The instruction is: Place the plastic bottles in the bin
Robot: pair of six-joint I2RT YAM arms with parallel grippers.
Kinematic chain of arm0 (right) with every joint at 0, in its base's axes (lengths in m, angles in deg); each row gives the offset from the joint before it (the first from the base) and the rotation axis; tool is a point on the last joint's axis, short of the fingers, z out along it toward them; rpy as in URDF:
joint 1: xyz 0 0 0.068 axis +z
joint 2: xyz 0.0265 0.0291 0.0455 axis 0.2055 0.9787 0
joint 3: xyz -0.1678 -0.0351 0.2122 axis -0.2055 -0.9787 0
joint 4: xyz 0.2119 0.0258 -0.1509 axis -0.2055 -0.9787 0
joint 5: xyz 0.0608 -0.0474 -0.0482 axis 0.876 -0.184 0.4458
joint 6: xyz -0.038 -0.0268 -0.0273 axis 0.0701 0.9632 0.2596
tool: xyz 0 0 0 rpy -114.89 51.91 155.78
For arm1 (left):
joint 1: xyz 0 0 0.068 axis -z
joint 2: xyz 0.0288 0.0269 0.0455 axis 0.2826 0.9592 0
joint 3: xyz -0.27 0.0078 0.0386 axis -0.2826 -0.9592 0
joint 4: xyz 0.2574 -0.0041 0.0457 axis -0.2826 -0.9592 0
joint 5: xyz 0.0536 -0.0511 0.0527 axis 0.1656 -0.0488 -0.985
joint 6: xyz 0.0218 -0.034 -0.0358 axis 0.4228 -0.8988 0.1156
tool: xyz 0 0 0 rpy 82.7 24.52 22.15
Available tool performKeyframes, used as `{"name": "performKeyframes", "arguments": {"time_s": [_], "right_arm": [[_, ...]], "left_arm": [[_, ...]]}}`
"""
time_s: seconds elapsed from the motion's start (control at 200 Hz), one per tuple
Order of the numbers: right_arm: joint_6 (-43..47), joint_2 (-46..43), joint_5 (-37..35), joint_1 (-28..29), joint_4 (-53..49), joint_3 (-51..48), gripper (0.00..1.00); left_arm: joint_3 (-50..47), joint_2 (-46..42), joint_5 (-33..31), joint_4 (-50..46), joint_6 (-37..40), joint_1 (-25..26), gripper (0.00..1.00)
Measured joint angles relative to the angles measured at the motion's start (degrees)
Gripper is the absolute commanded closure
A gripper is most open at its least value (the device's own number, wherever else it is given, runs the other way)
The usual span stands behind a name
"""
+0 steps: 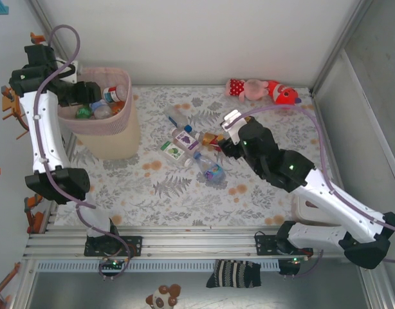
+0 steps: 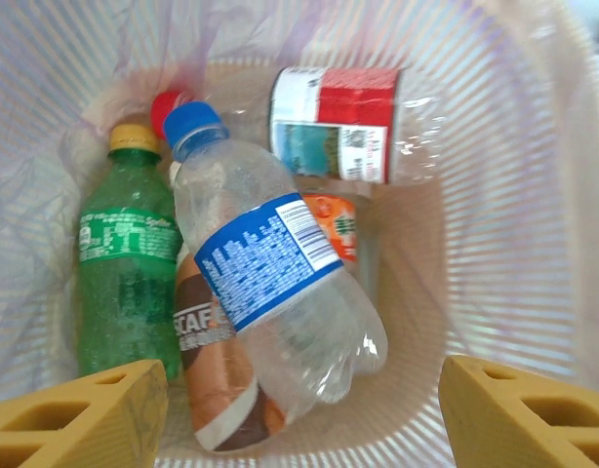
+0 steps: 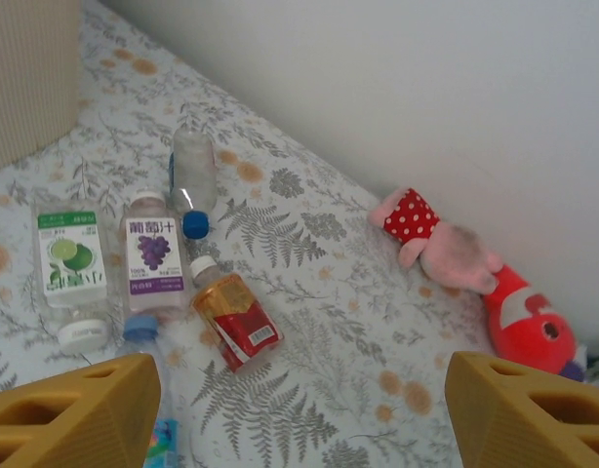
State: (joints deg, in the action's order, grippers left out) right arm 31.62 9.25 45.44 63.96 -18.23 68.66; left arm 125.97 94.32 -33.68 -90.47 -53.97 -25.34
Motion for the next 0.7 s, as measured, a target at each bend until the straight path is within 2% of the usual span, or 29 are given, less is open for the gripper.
{"name": "performKeyframes", "arguments": {"time_s": [0.115,0.315,0.531,0.696], "right_arm": [[-4.7,1.0,2.8,-3.1,-1.3,1.2,0.28],[-8.4,6.8,9.0,-8.5,-5.2,5.1,0.3],[-7.0,16.3,19.3,-13.9,-9.7,8.8,0.32],[-3.0,26.0,23.0,-16.2,-13.4,12.9,0.31]], "left_arm": [[-3.0,-4.2,4.8,2.5,-1.0,0.0,0.27],[-16.8,-15.1,16.7,10.1,-3.3,0.0,0.26],[-34.6,-26.2,28.8,22.9,-8.9,0.8,0.25],[-45.3,-33.2,34.0,30.7,-12.2,2.0,0.23]]}}
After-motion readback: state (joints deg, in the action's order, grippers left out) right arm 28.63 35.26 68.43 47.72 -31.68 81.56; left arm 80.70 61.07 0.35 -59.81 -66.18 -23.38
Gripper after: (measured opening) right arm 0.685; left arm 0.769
